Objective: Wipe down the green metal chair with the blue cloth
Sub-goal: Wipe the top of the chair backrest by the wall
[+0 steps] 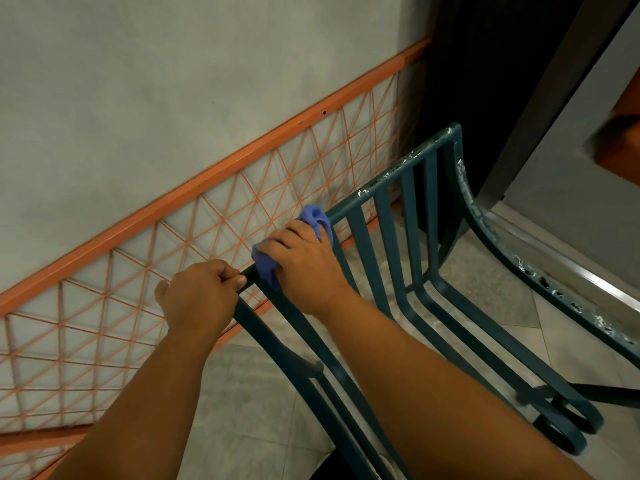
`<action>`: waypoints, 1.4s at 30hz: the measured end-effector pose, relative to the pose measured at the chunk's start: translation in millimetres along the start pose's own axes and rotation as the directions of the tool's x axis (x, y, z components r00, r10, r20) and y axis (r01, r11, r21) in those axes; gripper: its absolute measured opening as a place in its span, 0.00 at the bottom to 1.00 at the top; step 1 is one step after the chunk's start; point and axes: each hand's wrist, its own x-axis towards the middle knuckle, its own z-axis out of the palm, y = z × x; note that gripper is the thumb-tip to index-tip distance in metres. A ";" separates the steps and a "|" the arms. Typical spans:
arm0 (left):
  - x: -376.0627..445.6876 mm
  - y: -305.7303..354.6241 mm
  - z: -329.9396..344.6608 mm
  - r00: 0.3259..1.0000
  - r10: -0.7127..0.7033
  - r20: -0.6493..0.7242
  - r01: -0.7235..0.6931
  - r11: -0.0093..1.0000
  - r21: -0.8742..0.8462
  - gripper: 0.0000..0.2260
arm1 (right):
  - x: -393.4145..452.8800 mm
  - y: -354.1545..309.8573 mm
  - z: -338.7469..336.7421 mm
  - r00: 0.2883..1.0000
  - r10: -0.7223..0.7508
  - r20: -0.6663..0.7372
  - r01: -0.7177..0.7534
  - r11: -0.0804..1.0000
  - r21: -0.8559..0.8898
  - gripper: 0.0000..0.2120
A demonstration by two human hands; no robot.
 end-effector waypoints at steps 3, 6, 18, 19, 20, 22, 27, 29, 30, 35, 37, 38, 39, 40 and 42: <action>0.0 0.9 -0.8 1.000 0.012 -0.002 -0.012 1.000 -0.002 0.06 | -7.9 23.8 -10.1 0.996 -0.072 -0.044 0.075 0.996 0.057 0.18; 0.5 2.4 -0.4 1.000 0.017 0.014 -0.017 1.000 -0.003 0.06 | 8.1 19.9 -16.8 0.995 0.099 -0.026 -0.100 0.993 -0.064 0.15; 22.9 58.4 18.0 0.967 0.220 -0.125 -0.252 0.881 -0.401 0.14 | 24.3 24.5 -49.1 0.922 0.146 -0.358 -0.135 0.989 0.056 0.17; 26.3 68.7 18.8 0.963 0.230 -0.143 -0.270 0.857 -0.439 0.15 | 23.3 31.2 -48.9 0.920 0.151 -0.362 -0.166 0.986 -0.010 0.16; 28.7 78.4 20.1 0.954 0.247 -0.169 -0.298 0.835 -0.463 0.15 | 20.3 37.8 -48.0 0.925 0.166 -0.342 -0.201 0.977 -0.070 0.16; 31.3 94.3 24.1 0.929 0.297 -0.219 -0.367 0.806 -0.464 0.16 | 11.2 48.8 -42.1 0.957 0.189 -0.220 -0.227 0.961 -0.161 0.17; 41.3 117.5 38.3 0.904 0.354 -0.240 -0.428 0.776 -0.464 0.16 | 0.6 68.6 -34.3 0.987 0.160 -0.013 -0.160 0.968 -0.193 0.19; 46.3 119.8 45.6 0.892 0.384 -0.238 -0.451 0.763 -0.463 0.17 | 4.4 76.6 -38.7 0.992 0.121 -0.026 -0.124 0.977 -0.171 0.18; 48.2 119.8 49.5 0.888 0.397 -0.233 -0.460 0.757 -0.463 0.17 | 6.6 78.1 -39.9 0.991 0.129 -0.038 -0.133 0.978 -0.160 0.17; 50.6 119.1 61.5 0.893 0.394 -0.219 -0.450 0.755 -0.476 0.18 | 2.7 72.0 -24.2 0.982 0.182 -0.055 -0.183 0.983 -0.029 0.20; 49.4 118.9 62.3 0.889 0.400 -0.224 -0.458 0.747 -0.483 0.18 | -1.7 82.2 -30.1 0.983 0.113 -0.147 -0.116 0.993 -0.011 0.16; 48.8 118.9 62.6 0.883 0.412 -0.226 -0.469 0.742 -0.480 0.18 | -1.2 87.2 -36.0 0.973 0.101 -0.206 -0.106 0.994 -0.013 0.15; 48.4 119.3 63.0 0.877 0.425 -0.226 -0.480 0.740 -0.472 0.18 | 2.5 90.7 -42.4 0.962 0.130 -0.239 -0.135 0.991 -0.007 0.17; 48.4 119.7 63.7 0.872 0.436 -0.223 -0.488 0.741 -0.461 0.18 | 8.4 92.4 -47.3 0.952 0.189 -0.241 -0.195 0.981 -0.002 0.19; 48.6 120.6 64.8 0.870 0.445 -0.212 -0.491 0.746 -0.451 0.18 | 18.8 87.5 -48.7 0.931 0.305 -0.200 -0.314 0.949 -0.017 0.18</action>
